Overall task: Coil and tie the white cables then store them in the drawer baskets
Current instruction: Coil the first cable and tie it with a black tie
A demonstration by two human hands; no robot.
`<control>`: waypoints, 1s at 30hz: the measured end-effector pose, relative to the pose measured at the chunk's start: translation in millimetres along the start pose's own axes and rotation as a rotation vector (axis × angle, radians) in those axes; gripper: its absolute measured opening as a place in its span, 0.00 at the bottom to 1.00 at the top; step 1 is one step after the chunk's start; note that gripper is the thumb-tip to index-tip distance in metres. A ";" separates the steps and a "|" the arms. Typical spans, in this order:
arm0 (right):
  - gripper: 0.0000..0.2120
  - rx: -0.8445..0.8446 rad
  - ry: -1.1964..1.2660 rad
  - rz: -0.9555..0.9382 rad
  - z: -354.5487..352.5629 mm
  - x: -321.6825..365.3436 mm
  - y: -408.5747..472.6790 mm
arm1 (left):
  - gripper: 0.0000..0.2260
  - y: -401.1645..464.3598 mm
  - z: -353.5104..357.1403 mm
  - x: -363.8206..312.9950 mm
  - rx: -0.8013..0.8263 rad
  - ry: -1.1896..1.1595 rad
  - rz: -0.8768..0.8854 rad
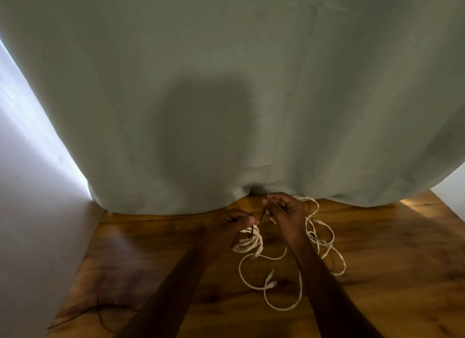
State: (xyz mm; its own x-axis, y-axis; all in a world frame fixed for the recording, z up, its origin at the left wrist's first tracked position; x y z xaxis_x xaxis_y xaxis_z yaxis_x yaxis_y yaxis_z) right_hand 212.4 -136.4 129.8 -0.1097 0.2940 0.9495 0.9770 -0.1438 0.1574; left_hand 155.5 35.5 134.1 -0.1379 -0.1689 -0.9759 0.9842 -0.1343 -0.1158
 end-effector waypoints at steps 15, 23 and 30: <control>0.12 0.081 0.121 -0.312 4.8 37.2 -49.8 | 0.06 -12.7 3.3 -7.3 0.038 0.066 0.030; 0.12 0.095 0.151 -0.318 7.0 42.1 -55.4 | 0.08 -12.2 6.8 -19.8 0.067 0.073 0.099; 0.12 0.061 0.156 -0.236 5.2 34.5 -55.7 | 0.07 -11.3 3.3 -22.5 0.061 0.089 0.127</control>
State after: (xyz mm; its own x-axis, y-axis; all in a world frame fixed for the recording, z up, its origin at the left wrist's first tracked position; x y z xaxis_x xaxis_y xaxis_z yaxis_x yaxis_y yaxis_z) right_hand 155.2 -113.4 152.3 -0.3571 0.1635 0.9197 0.9299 -0.0303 0.3665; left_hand 147.1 37.6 158.0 0.0001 -0.1014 -0.9948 0.9841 -0.1766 0.0181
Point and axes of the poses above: each hand's wrist, its own y-axis towards the middle knuckle, its own z-axis out of the palm, x = y × z, the point moved 10 cm from there along y, towards the middle knuckle, and after that the axes turned 11 degrees about -y, right-handed, at the moved point
